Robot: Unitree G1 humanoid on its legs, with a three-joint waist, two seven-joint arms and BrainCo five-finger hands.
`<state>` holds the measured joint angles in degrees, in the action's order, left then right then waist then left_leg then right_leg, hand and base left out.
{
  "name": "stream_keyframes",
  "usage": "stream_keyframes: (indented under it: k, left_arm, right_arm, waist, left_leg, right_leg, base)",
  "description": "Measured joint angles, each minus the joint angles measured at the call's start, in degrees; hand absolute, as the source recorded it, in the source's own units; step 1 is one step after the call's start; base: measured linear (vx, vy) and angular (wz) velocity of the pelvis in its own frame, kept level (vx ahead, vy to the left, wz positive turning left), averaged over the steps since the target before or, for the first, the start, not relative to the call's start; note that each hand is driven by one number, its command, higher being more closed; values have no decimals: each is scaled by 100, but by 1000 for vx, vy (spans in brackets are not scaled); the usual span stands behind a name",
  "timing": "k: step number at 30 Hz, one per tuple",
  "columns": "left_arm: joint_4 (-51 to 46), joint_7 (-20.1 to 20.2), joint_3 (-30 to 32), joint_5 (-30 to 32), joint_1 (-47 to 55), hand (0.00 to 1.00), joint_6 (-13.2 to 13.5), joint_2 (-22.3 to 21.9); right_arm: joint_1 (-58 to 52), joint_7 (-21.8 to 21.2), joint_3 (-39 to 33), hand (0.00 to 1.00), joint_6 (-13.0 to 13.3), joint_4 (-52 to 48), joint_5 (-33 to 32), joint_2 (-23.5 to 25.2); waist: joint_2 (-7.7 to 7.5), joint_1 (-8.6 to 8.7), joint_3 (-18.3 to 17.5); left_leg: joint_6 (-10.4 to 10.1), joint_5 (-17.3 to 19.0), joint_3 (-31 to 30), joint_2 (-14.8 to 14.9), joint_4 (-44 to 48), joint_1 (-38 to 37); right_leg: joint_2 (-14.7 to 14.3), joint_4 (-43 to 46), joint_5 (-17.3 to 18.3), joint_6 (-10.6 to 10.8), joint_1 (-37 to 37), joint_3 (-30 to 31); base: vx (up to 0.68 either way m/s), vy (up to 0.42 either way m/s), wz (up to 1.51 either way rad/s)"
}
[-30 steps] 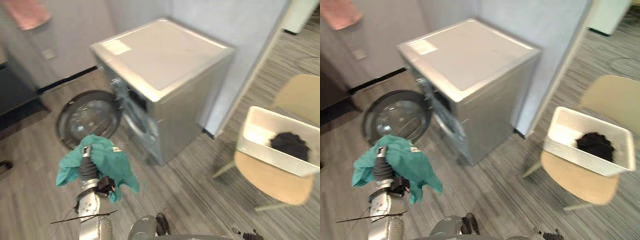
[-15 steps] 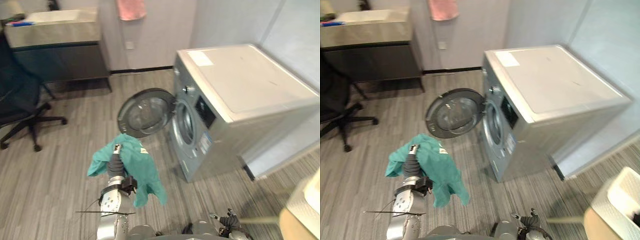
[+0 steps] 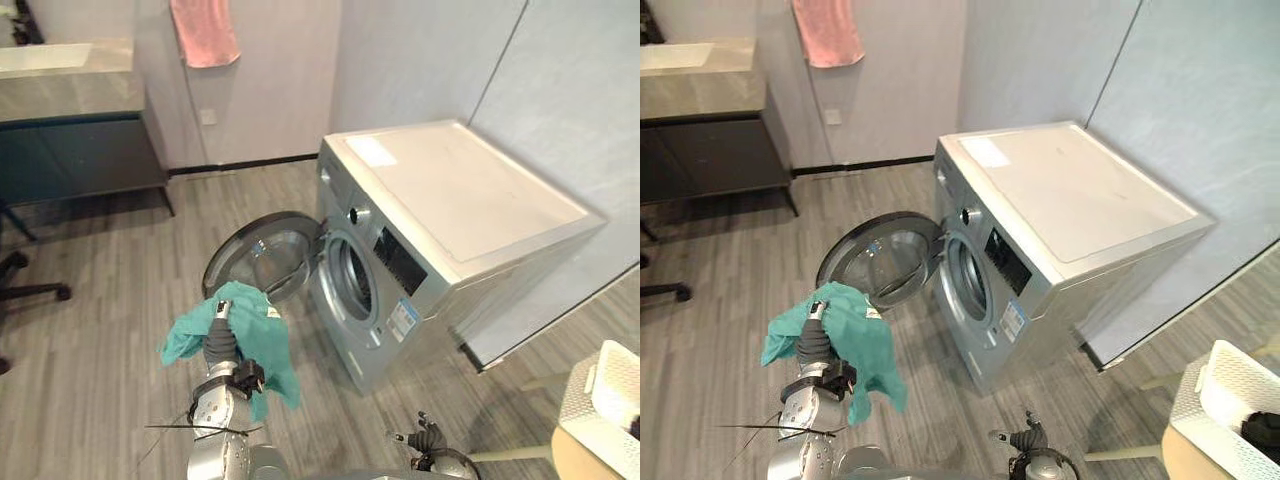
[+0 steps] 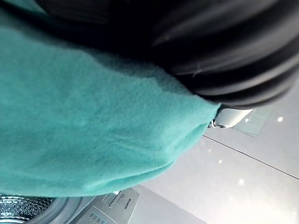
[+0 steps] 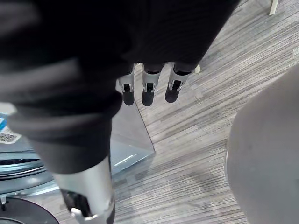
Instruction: Pick up the laundry basket with both hands and put the clothes into the washing machine.
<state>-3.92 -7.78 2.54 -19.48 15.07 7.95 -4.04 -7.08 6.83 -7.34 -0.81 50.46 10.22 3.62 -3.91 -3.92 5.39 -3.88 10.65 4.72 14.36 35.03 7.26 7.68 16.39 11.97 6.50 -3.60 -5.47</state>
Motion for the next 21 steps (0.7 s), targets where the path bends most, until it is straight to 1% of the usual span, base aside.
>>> stream_keyframes:
  k: [1,2,3,4,5,6,7,8,9,10,11,12,13,14,15,16,17,18,19,20,21]
  left_arm:
    - [0,-3,0,0,1,100,0,0]
    - [-5,-3,-23,0,3,100,1,0]
    - [-12,-1,-76,1,0,100,2,0]
    - [-11,3,-92,1,-1,100,1,0]
    - [-11,9,-143,1,-7,100,1,0]
    - [-11,27,-254,0,-32,100,0,0]
    - [-11,37,-301,-3,-40,100,-2,2]
    - [-2,54,-306,-7,-29,100,-19,1]
    - [-4,71,-248,-10,-21,100,-29,0]
    - [-3,92,-187,-12,-18,100,-29,0]
    - [-8,115,-161,-12,-5,100,-29,2]
    - [-11,144,-132,-14,34,100,-39,9]
    - [-43,156,-79,-15,125,100,-66,10]
    - [-70,157,-32,-15,190,100,-75,16]
    - [-75,157,5,-14,234,100,-92,40]
    - [-75,159,9,-13,231,100,-123,81]
    - [-75,171,-2,-13,192,100,-199,95]
    - [-74,168,-13,-13,179,100,-218,74]
    - [-72,163,-23,-10,160,100,-254,48]
    - [-71,165,-61,-10,161,100,-260,-6]
    - [-71,161,-56,-7,158,100,-261,-6]
  right_arm:
    - [0,-44,-1,0,2,2,37,1]
    - [2,-96,-14,0,36,5,110,-17]
    - [17,-115,-82,0,41,0,114,-10]
    - [16,-148,-208,0,42,-7,111,-26]
    - [12,-161,-339,0,44,-14,111,-41]
    - [10,-173,-535,0,47,-35,106,-91]
    - [-12,-173,-642,0,32,-24,98,-101]
    - [-72,-183,-782,0,32,-44,27,-56]
    - [-99,-200,-830,0,32,-67,-22,-48]
    - [-84,-206,-834,0,31,-142,-65,-86]
    - [-63,-205,-861,0,29,-187,-71,-105]
    - [14,-205,-857,0,17,-203,-48,-135]
    - [81,-217,-837,0,-49,-186,-10,-184]
    - [108,-215,-827,0,-76,-188,22,-171]
    - [124,-216,-816,0,-88,-189,119,-161]
    - [130,-214,-777,0,-94,-202,151,-158]
    - [77,-209,-722,0,-94,-295,139,-158]
    - [73,-205,-717,0,-90,-342,126,-148]
    - [35,-204,-684,0,-88,-405,128,-139]
    - [-16,-207,-591,0,-86,-414,130,-149]
    - [-14,-209,-544,0,-79,-427,143,-177]
  waist:
    - [-7,-3,0]
    - [15,-6,-11]
    - [55,-5,-61]
    - [155,8,-113]
    - [206,46,-137]
    - [251,193,-147]
    - [208,278,-115]
    - [137,299,-90]
    - [186,278,-49]
    - [186,249,-44]
    - [261,246,-6]
    - [307,202,32]
    - [315,120,32]
    - [310,126,36]
    - [309,111,31]
    - [303,118,32]
    - [293,249,51]
    - [288,312,58]
    - [286,313,58]
    - [303,304,68]
    - [332,305,87]
  left_leg:
    - [-3,4,-167,-47,67,3]
    - [-62,43,-513,-114,179,21]
    - [-297,198,-838,-141,203,80]
    - [-577,382,-1009,-139,160,119]
    - [-707,521,-1036,-140,94,135]
    - [-697,747,-984,-194,21,132]
    - [-598,844,-920,-324,-11,118]
    - [-459,932,-772,-480,1,37]
    - [-362,1059,-430,-522,-38,-88]
    - [-278,1218,-112,-515,-103,-264]
    - [-181,1335,88,-505,-141,-378]
    - [-89,1407,566,-523,-215,-575]
    - [-41,1431,1127,-523,-424,-901]
    - [-18,1443,1345,-549,-501,-1040]
    - [19,1490,1695,-550,-570,-1204]
    - [5,1502,1864,-529,-589,-1216]
    - [-14,1476,1917,-505,-631,-1186]
    - [-61,1418,1923,-504,-670,-1183]
    - [-40,1341,1923,-517,-775,-1219]
    - [-14,1313,1879,-523,-803,-1248]
    - [-11,1312,1797,-499,-708,-1244]
  right_leg:
    - [0,33,3,5,31,103]
    - [-37,133,4,7,164,306]
    - [-108,214,9,20,336,491]
    - [-157,288,48,47,513,568]
    - [-154,363,82,93,612,585]
    - [-81,546,119,190,776,579]
    - [60,704,160,285,875,584]
    - [215,891,187,326,1011,704]
    - [322,1238,141,250,1220,702]
    - [433,1695,28,24,1509,504]
    - [554,1978,-52,-175,1679,229]
    - [912,2284,-191,-439,1865,-448]
    - [1299,2511,-176,-613,1900,-1235]
    - [1485,2669,-134,-679,1883,-1668]
    - [1621,2730,-59,-717,1842,-2316]
    - [1606,2594,-55,-723,1859,-2533]
    - [1472,2422,-55,-723,1898,-2515]
    - [1387,2349,-48,-714,1922,-2423]
    - [1243,2269,-27,-712,1962,-2229]
    - [1177,2243,53,-744,1955,-2198]
    - [1127,2237,115,-732,1920,-2198]
  base:
    - [-2,119,-76]
    - [-38,85,-84]
    - [-78,102,-86]
    - [-74,105,-57]
    - [-23,150,-17]
    - [11,146,6]
    - [-27,249,-2]
    - [-79,257,-44]
    - [-87,261,-91]
    - [-57,180,-104]
    - [-70,200,-134]
    - [-130,221,-183]
    - [-137,188,-196]
    - [-141,134,-207]
    - [-94,97,-159]
    - [-81,79,-139]
    - [-35,33,-66]
    - [14,-9,-35]
    - [53,-33,-20]
    - [66,-39,-15]
    - [88,-63,-3]
